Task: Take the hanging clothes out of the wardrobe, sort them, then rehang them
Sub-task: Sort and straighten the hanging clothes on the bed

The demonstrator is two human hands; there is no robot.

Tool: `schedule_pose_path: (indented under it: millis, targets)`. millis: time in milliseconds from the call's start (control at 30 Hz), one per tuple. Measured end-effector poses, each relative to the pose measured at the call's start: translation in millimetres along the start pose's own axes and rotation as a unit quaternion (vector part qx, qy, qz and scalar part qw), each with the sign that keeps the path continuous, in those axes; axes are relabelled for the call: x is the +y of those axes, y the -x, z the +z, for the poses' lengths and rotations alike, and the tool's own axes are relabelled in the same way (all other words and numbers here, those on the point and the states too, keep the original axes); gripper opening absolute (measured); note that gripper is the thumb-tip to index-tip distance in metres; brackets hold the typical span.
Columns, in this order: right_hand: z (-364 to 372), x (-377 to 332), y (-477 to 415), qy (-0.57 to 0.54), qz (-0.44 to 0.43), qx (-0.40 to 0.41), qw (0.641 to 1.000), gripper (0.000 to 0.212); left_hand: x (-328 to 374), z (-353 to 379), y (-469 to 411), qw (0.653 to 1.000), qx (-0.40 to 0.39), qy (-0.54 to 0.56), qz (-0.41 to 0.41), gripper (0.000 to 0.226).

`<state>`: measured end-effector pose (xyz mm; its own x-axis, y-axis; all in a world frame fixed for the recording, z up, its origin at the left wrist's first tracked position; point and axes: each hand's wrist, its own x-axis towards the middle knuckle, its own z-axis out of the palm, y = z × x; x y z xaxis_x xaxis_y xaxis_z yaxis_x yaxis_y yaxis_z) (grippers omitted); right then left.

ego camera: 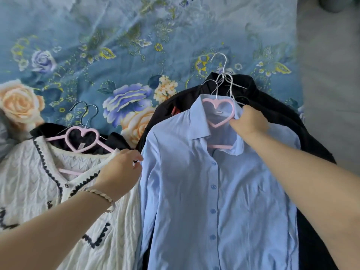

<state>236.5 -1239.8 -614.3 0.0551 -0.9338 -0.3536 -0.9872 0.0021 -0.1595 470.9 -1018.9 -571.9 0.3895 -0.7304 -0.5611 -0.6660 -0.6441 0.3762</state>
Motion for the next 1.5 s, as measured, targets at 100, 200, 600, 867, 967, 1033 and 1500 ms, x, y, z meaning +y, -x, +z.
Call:
schedule_pose_path:
  millis: [100,200,600,867,967,1033,1500]
  targets:
    - [-22,-8,49,-0.044,-0.024,0.011,0.999,0.036,-16,-15,13,1.000,0.013,0.003,-0.023,0.024]
    - [-54,-27,103,-0.099,-0.056,-0.132,0.985,0.035,-40,-37,26,0.999,0.006,-0.004,-0.050,0.025]
    - [-35,-118,259,-0.134,0.018,-0.091,0.987,0.058,-171,-102,-8,0.991,-0.003,-0.104,-0.085,0.044]
    - [3,-144,279,-0.108,0.051,0.009,0.993,0.048,-220,-77,-71,0.969,-0.021,-0.218,-0.111,0.067]
    - [5,-144,278,-0.104,0.053,0.019,0.993,0.050,-227,-73,-79,0.971,0.002,-0.218,-0.095,0.072]
    - [6,-145,280,-0.092,0.051,0.020,0.994,0.052,-230,-76,-87,0.975,0.011,-0.199,-0.098,0.069]
    - [9,-132,302,-0.053,0.026,-0.050,0.997,0.074,-190,-140,18,0.966,0.104,-0.226,0.070,0.028]
